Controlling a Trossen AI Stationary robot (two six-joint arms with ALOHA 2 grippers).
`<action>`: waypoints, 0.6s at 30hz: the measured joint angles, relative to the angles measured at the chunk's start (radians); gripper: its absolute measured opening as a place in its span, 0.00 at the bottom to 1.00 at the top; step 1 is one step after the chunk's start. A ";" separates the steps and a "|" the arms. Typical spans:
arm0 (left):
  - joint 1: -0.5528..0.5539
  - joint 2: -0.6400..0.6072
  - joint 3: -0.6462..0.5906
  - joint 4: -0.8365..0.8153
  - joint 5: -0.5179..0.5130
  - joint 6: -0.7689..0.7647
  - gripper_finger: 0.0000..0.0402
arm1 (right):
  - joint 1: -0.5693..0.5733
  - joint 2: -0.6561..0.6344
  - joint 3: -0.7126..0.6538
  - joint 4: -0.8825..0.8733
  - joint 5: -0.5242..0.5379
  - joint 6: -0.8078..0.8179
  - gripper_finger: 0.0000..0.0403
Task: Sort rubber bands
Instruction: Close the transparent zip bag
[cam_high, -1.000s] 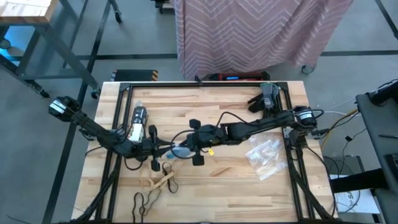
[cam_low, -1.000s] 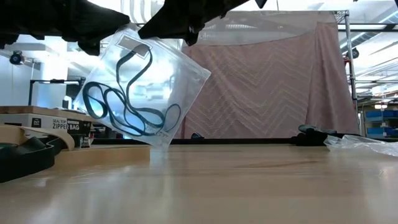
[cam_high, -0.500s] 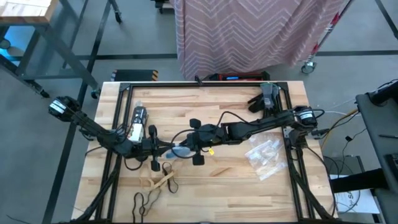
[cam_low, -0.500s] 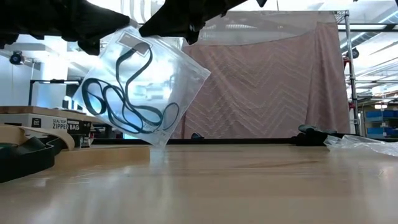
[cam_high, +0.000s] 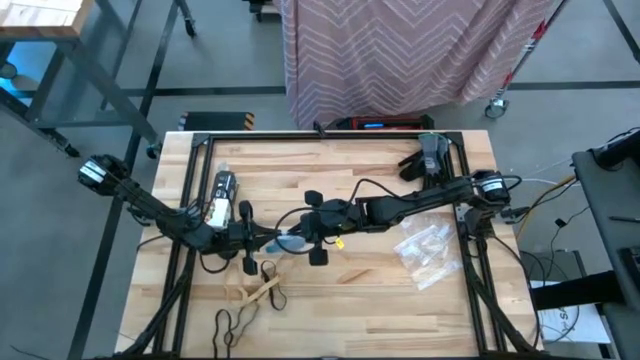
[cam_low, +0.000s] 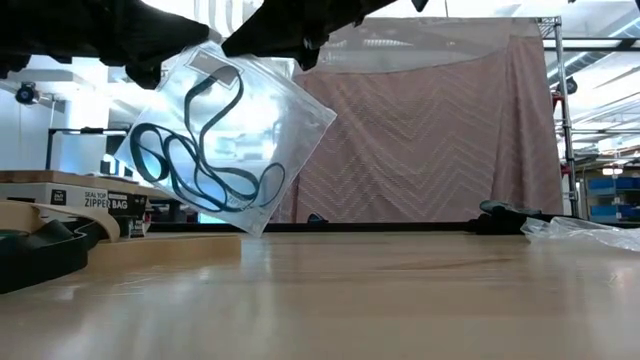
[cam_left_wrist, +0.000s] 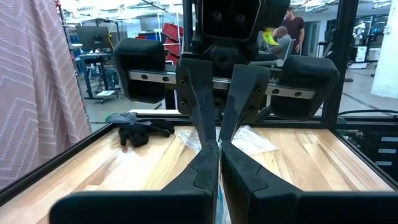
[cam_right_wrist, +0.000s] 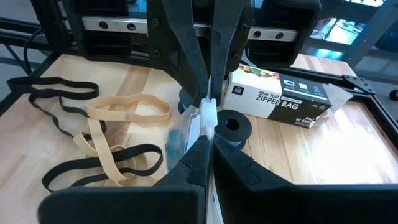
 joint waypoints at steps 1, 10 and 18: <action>0.002 0.000 0.000 0.000 0.000 0.000 0.01 | 0.000 0.000 0.000 0.002 -0.002 0.002 0.01; 0.007 0.014 0.000 0.007 0.002 0.000 0.00 | 0.000 0.000 0.000 0.004 -0.051 0.026 0.01; 0.007 0.066 0.000 0.070 0.006 0.026 0.00 | 0.000 0.000 -0.001 -0.003 -0.051 0.026 0.01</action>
